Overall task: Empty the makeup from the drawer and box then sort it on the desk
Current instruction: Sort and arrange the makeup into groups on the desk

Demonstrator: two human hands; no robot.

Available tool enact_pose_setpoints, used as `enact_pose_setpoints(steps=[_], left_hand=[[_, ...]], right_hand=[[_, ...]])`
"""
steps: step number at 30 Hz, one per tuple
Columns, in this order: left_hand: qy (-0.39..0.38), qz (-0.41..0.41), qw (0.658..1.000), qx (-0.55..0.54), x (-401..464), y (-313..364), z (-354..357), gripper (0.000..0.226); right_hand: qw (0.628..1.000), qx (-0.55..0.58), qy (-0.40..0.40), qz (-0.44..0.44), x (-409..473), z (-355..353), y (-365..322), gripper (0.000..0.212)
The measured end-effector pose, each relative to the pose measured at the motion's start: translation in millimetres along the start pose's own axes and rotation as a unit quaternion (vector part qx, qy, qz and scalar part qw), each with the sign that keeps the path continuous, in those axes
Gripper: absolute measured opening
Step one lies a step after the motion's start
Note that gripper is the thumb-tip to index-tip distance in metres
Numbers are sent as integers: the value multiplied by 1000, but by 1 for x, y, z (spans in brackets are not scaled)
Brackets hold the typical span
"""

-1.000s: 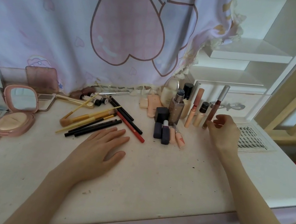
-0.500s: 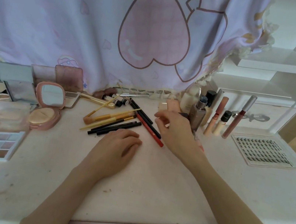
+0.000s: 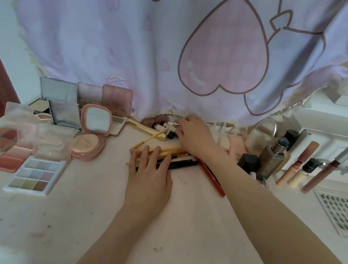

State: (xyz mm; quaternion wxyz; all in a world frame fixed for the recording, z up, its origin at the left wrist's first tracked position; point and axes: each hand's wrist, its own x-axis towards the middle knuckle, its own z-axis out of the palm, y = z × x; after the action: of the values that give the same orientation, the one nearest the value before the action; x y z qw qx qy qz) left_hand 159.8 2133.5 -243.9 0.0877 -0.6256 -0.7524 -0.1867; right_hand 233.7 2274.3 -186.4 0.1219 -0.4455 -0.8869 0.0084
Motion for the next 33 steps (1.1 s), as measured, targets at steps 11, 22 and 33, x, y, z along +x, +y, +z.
enact_pose_setpoints(steps=[11, 22, 33], left_hand=[[-18, -2, 1000, 16, 2, -4, 6, 47], [100, 7, 948, -303, 2, -1, -14, 50], [170, 105, 944, -263, -10, 13, -30, 27]], right_hand=[[998, 0, -7, 56, 24, 15, -5, 33], [801, 564, 17, 199, -86, -44, 8, 11], [654, 684, -95, 309, -146, -27, -14, 49]])
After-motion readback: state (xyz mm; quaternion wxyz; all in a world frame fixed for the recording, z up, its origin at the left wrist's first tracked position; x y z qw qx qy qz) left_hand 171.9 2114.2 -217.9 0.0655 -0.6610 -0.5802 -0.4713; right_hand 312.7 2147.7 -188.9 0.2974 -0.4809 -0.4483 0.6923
